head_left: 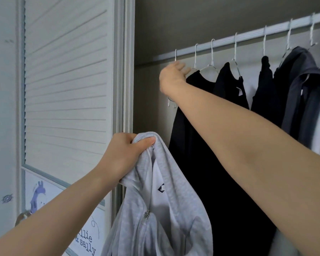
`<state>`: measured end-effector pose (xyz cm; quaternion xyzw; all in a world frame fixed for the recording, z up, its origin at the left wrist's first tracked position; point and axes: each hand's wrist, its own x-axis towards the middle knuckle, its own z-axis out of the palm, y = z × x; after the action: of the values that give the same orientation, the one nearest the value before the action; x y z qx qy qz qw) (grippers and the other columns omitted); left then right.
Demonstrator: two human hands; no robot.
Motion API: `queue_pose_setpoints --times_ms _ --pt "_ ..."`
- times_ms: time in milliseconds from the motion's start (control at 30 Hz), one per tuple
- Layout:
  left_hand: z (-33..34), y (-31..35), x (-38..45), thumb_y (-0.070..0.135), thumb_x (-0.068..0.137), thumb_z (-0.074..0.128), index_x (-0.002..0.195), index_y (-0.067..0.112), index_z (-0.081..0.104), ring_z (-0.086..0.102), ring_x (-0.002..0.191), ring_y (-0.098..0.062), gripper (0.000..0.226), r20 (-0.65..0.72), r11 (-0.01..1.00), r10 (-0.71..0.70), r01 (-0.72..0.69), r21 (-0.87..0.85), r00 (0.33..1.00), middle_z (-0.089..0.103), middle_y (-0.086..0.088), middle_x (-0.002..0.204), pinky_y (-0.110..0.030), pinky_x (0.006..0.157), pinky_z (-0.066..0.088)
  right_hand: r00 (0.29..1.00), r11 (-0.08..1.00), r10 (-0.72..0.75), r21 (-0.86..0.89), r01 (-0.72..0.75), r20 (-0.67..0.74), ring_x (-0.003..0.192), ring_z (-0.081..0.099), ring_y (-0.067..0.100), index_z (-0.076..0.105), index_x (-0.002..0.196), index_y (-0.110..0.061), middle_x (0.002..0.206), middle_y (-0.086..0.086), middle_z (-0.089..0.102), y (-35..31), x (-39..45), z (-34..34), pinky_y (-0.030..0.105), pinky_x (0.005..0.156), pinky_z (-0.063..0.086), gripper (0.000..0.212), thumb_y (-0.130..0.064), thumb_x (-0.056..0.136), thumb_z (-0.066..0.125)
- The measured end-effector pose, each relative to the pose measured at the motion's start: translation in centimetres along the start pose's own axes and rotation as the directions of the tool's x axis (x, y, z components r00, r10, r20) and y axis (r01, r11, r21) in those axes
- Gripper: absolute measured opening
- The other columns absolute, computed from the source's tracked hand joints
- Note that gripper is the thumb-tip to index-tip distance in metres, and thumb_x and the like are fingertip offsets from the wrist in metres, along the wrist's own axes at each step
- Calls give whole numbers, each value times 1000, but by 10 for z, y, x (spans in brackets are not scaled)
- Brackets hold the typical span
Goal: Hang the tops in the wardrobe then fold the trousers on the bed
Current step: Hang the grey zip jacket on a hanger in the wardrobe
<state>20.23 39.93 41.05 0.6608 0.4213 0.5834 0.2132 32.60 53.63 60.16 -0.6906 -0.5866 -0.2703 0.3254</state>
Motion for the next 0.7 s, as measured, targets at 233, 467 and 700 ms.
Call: queue_pose_setpoints --times_ms 233,467,700 --pt "-4 -9 10 34 88 68 80 6 73 65 53 -2 29 -45 998 -47 45 -40 998 71 -5 70 -14 51 52 973 971 198 109 -211 115 135 32 43 24 146 5 148 25 30 27 -5 1 42 104 38 61 -15 94 48" --pt "-2 -13 16 37 87 69 80 8 75 70 62 -12 31 -39 997 -67 66 -31 997 74 -6 73 -20 57 57 971 832 131 510 -217 199 124 48 33 48 132 2 135 19 49 61 -2 7 35 96 41 38 -11 99 33" --pt "3 -15 16 34 88 70 79 6 75 71 65 -15 29 2 997 -63 63 -41 998 73 -6 70 -25 61 58 932 414 29 844 -341 362 88 56 19 43 139 -14 122 7 60 36 -7 14 32 75 37 55 -51 99 32"
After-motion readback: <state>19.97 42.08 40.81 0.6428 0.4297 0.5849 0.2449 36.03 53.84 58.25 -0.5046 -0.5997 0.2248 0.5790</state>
